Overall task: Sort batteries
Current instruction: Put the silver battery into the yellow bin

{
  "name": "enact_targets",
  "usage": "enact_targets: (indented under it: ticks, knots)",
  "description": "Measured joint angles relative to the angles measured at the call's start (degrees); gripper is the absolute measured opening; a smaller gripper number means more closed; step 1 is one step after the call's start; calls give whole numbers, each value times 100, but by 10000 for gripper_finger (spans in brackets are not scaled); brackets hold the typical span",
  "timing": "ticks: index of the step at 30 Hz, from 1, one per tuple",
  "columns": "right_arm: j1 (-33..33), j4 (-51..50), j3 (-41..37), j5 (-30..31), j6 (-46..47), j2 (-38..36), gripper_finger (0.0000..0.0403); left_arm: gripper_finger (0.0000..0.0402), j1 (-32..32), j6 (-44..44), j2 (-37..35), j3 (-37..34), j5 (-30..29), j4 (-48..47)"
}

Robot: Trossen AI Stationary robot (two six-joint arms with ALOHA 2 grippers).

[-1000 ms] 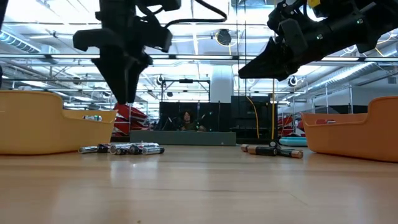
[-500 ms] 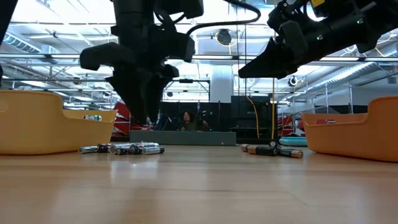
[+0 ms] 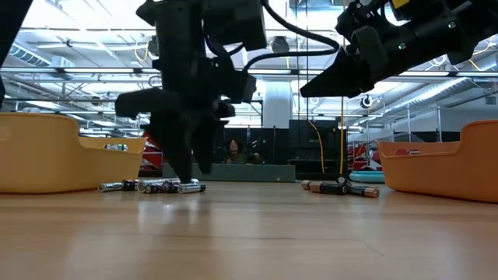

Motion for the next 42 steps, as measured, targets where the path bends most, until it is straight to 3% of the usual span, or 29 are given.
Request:
enact_targets:
  ticks: [9,19,36,42]
  knots:
    - [0,-17,0,17,-6,0,98,245,83,225,38,0,130,30]
    - [25,-684,-2,339,14,-571,98,285,213,-165,38,-175,191,141]
    - [39,-631,-2,317,57,-549,98,283,298,218,197,-164,470,159]
    - [39,-620,-24,317,71,-549,98,246,300,183,341,-156,556,105]
